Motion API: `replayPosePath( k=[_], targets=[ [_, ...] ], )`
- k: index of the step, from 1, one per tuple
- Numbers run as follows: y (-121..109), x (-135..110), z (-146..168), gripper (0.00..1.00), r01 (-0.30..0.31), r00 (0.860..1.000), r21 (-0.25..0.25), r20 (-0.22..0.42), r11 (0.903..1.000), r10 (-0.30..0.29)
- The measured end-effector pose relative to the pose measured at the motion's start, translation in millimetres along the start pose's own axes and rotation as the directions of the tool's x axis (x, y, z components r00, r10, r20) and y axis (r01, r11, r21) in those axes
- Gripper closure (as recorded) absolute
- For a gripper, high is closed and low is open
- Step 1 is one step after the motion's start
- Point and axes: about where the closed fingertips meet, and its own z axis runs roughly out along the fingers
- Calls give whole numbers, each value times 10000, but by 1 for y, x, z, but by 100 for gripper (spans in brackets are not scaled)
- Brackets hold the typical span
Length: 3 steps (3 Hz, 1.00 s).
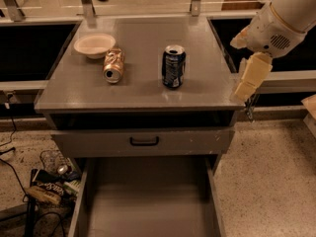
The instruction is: Place pepsi can into middle drawer
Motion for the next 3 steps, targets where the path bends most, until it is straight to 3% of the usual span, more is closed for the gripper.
replayPosePath(
  k=[1, 2, 3],
  targets=[
    [-15, -16, 12, 0, 221, 9983, -432, 541, 9988, -197],
    [-15, -16, 12, 0, 221, 9983, -432, 541, 9988, -198],
    [-20, -18, 19, 0, 25, 9930, -733, 1177, 9973, 62]
  ],
)
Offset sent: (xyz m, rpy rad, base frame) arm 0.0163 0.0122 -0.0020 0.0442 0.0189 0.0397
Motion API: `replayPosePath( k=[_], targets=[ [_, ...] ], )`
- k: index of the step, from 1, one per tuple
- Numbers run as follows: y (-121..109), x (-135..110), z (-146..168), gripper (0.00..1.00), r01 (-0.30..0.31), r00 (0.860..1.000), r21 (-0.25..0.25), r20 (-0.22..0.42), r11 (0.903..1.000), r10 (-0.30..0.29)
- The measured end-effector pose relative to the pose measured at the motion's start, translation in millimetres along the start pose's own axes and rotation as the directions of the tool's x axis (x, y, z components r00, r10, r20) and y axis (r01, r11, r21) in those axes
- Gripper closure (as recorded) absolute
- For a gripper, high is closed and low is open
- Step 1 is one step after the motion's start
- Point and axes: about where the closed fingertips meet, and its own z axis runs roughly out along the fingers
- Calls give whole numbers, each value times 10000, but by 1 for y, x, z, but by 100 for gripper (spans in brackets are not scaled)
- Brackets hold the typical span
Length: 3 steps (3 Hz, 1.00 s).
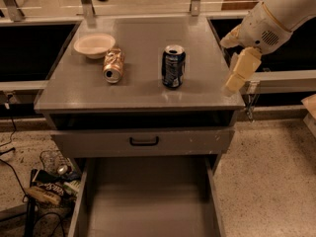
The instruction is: Place pepsi can into middle drawer
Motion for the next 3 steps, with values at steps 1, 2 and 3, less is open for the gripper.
replayPosePath(
  k=[1, 2, 3],
  targets=[
    [-18, -18, 18, 0, -274, 9853, -494, 1671, 9984, 353],
    [-33, -38, 30, 0, -322, 9572, -856, 2842, 9958, 554],
    [-42, -51, 40, 0, -546, 9363, -1057, 3401, 9929, 877]
  ],
)
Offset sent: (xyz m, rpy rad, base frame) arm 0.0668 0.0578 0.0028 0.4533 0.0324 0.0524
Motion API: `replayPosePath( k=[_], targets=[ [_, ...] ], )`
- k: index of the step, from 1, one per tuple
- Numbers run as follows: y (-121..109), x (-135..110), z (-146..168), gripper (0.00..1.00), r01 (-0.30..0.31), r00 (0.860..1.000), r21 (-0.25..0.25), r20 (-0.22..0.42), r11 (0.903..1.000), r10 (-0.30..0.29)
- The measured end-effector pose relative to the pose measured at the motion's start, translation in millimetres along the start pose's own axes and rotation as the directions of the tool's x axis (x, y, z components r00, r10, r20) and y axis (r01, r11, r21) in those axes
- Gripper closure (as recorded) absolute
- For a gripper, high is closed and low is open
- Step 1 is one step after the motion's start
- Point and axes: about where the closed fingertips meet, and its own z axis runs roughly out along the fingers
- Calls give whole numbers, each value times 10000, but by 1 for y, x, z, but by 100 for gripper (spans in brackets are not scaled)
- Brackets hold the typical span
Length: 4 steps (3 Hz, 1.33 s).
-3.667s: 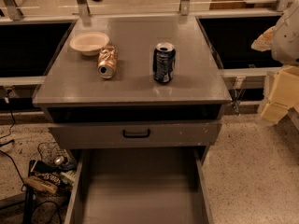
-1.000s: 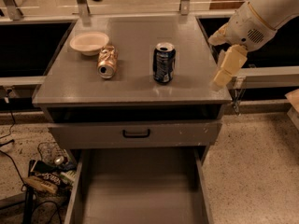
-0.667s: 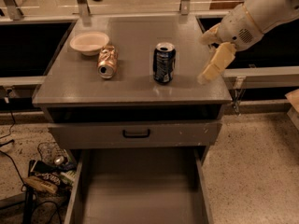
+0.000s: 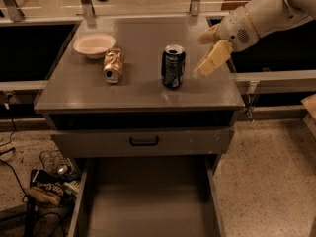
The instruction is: Place pepsi can into middle drawer
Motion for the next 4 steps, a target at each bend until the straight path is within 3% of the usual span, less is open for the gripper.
replayPosePath(
  k=[1, 2, 3, 4],
  targets=[
    [0, 0, 0, 0, 0, 10000, 0, 1, 10000, 0],
    [-30, -9, 39, 0, -117, 9960, -606, 877, 9981, 170],
    [-30, -9, 39, 0, -117, 9960, -607, 877, 9981, 170],
    [-32, -19, 55, 0, 91, 9949, -990, 1008, 9950, 9]
  ],
)
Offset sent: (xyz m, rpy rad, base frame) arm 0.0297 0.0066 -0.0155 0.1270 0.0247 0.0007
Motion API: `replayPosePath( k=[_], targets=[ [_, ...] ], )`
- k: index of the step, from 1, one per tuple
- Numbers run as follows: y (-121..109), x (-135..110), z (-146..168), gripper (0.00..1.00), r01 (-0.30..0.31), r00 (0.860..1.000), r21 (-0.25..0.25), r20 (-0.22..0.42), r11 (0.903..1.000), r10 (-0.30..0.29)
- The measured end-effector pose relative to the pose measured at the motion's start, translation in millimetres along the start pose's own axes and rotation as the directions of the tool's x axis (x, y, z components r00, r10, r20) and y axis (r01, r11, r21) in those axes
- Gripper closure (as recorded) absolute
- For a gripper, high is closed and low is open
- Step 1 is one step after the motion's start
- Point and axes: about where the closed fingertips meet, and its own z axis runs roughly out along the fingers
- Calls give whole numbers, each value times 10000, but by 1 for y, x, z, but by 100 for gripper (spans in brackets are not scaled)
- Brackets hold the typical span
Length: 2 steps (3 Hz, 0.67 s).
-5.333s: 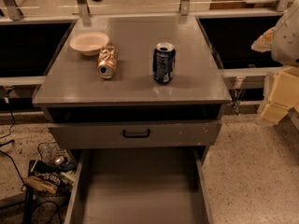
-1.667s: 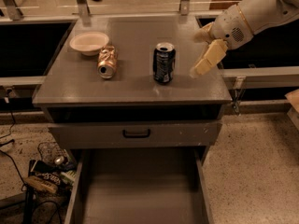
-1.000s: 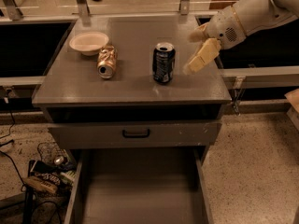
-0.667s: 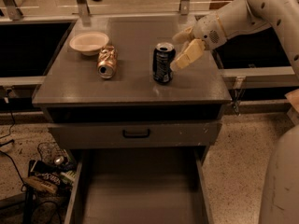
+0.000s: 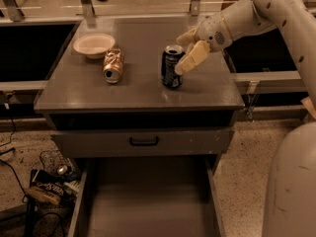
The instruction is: Place pepsi can into middle drawer
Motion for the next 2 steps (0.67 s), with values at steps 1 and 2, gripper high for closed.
replayPosePath(
  k=[1, 2],
  targets=[
    [-4, -11, 22, 0, 232, 9995, -400, 222, 9989, -223],
    [-10, 0, 23, 0, -58, 9995, -321, 299, 9995, 68]
  ],
)
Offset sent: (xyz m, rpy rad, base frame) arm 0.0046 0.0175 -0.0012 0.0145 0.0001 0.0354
